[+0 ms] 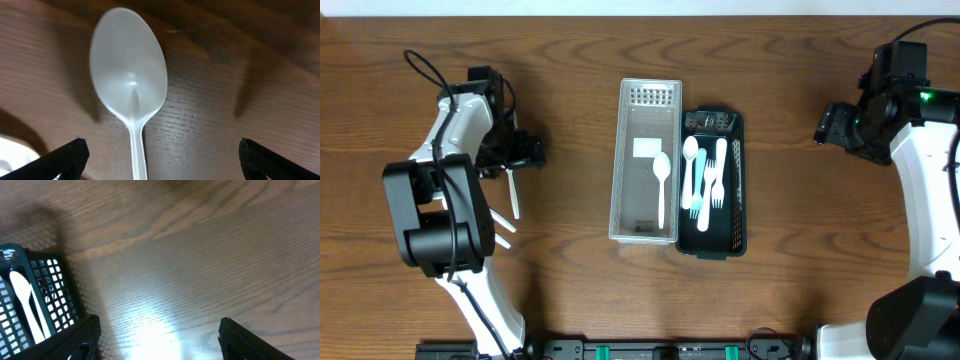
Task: Pack container
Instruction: 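Move the left gripper back to the spoons and grasp one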
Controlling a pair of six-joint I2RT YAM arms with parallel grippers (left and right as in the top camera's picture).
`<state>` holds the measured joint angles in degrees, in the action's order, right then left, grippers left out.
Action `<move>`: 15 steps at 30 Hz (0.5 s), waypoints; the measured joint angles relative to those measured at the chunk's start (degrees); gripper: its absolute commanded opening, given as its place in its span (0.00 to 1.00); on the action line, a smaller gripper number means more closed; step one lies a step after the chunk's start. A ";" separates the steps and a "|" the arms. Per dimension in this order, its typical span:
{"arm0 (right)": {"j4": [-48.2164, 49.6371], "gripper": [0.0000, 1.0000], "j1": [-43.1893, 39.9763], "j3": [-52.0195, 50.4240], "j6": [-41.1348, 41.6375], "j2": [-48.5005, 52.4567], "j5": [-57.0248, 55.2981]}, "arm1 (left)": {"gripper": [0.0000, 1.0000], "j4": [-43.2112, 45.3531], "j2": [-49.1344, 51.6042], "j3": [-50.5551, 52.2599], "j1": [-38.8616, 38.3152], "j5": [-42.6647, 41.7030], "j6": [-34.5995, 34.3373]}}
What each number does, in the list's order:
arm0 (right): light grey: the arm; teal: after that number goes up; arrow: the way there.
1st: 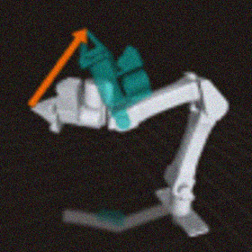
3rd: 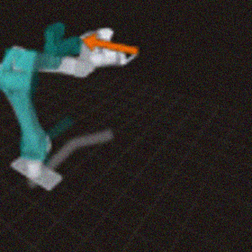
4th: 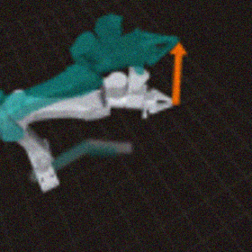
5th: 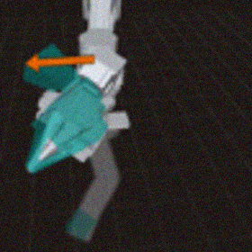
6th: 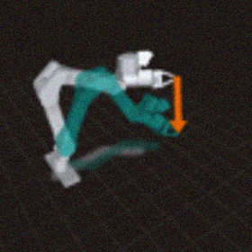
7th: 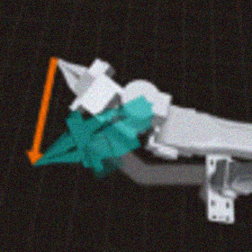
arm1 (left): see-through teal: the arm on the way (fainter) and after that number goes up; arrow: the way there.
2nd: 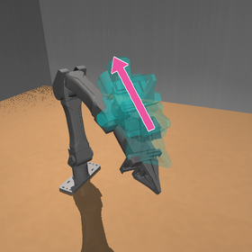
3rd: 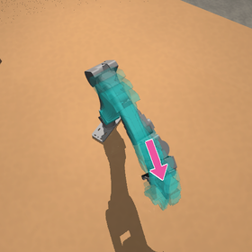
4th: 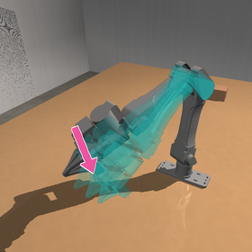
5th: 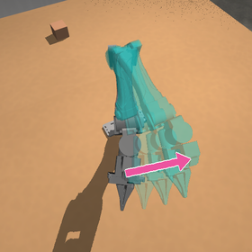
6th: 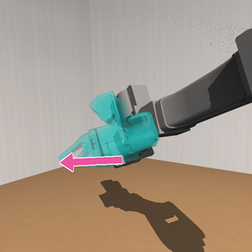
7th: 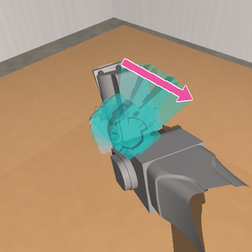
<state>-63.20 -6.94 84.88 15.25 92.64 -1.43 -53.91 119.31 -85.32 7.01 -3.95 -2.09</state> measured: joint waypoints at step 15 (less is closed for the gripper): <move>0.00 0.79 0.00 0.00 0.00 0.00 0.00 | 0.55 -0.70 2.36 0.02 0.02 -0.50 0.37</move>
<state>-63.20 -6.94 84.88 15.25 92.64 -1.43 -54.61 121.67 -85.30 7.03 -4.45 -1.72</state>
